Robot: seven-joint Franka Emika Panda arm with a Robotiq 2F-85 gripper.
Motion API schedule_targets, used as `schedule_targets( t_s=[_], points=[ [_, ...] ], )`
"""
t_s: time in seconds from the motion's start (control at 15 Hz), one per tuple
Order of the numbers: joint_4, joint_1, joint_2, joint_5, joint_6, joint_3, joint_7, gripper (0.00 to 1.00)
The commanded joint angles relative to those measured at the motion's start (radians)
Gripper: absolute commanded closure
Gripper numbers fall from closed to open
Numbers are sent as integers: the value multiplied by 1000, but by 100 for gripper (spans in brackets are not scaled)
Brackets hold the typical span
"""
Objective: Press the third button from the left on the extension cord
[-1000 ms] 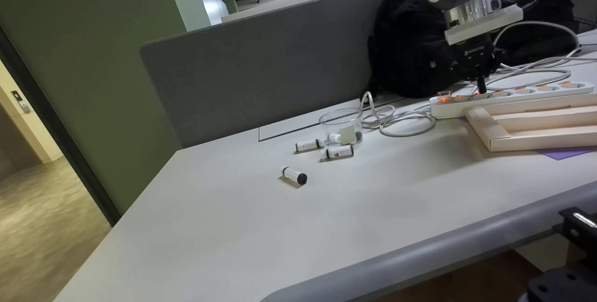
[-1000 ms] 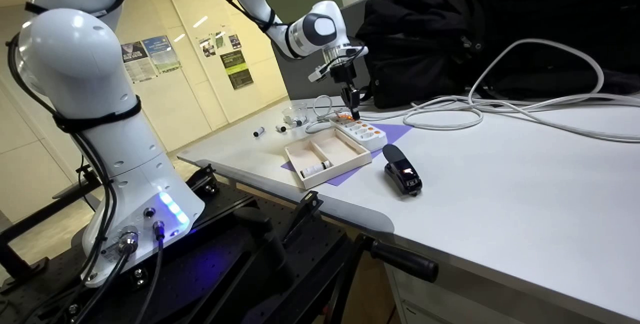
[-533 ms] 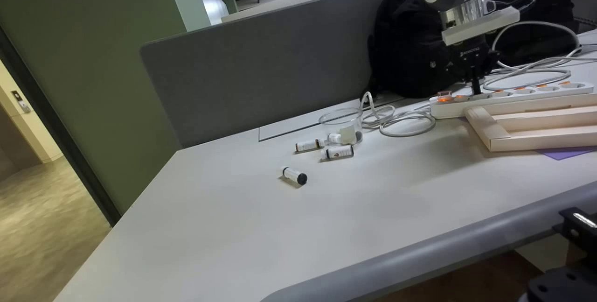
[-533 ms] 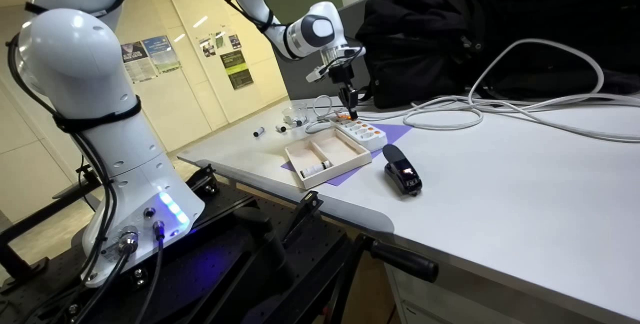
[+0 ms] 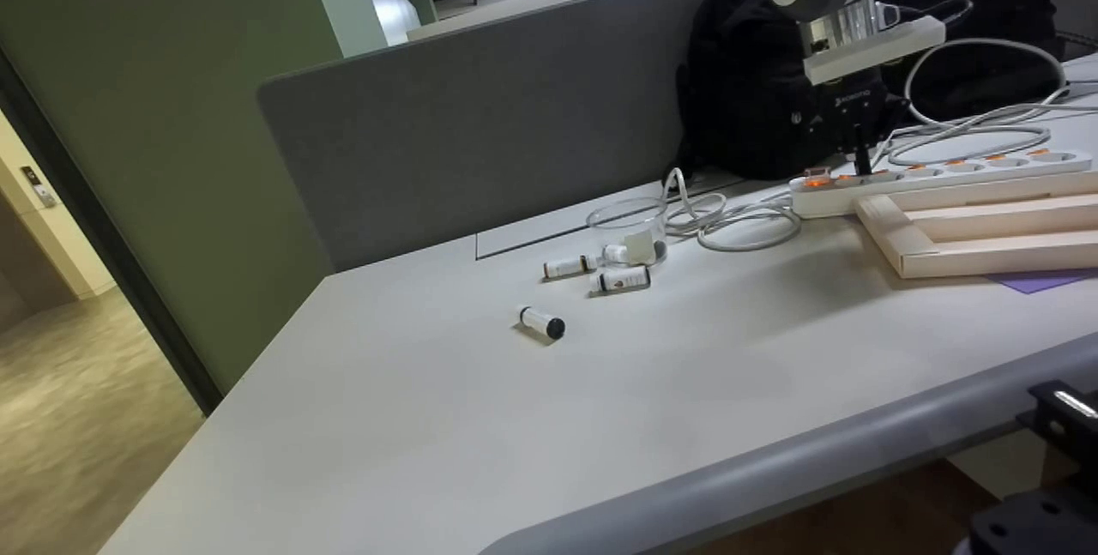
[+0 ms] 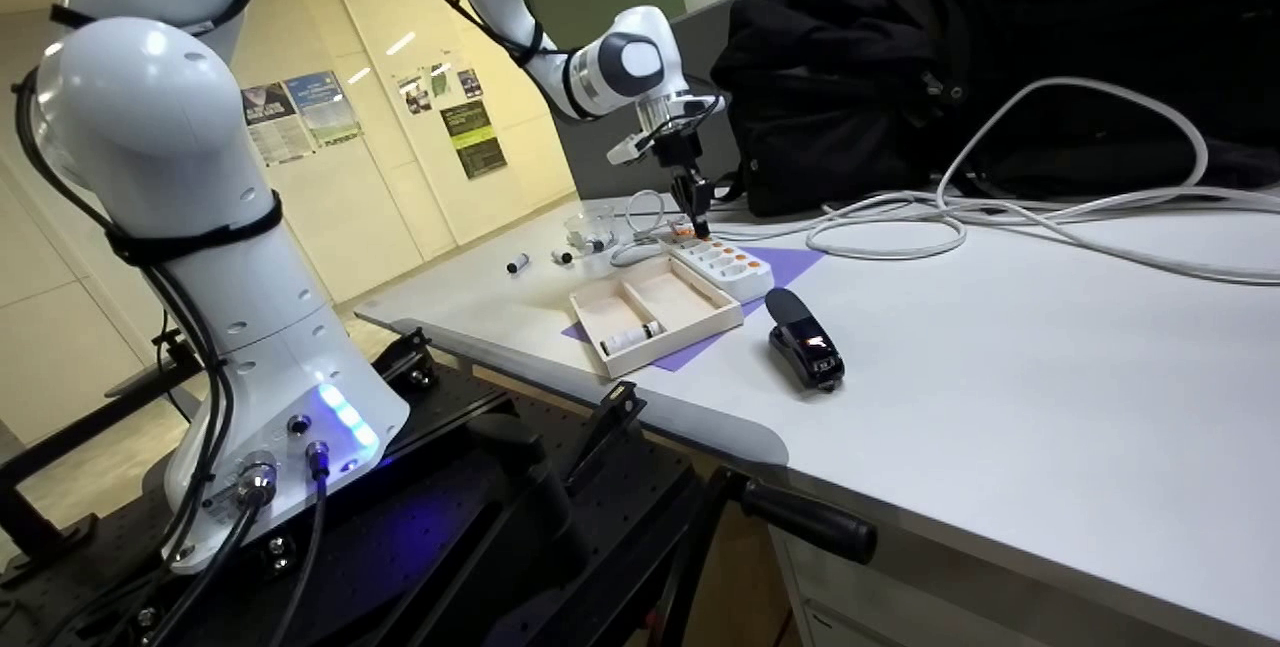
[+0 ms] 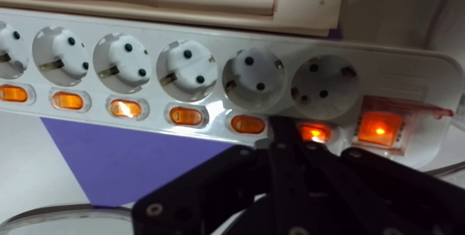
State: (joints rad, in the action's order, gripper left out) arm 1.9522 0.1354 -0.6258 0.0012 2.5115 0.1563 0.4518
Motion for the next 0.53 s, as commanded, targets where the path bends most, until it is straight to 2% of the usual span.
schedule_targets(
  t_s=[0.0, 0.13, 0.2, 0.27, 0.33, 0.4, 0.47],
  points=[
    [15, -15, 101, 4, -42, -17, -32, 100],
    [23, -28, 179, 7, -71, -25, -66, 99],
    [23, -35, 216, 5, -89, -29, -84, 96],
    [18, -40, 248, -2, -123, -30, -101, 74],
    [23, -48, 280, -7, -142, -35, -126, 71],
    [-3, -41, 205, -12, -97, -35, -87, 90],
    [-1, -50, 242, -12, -122, -40, -103, 83]
  ],
)
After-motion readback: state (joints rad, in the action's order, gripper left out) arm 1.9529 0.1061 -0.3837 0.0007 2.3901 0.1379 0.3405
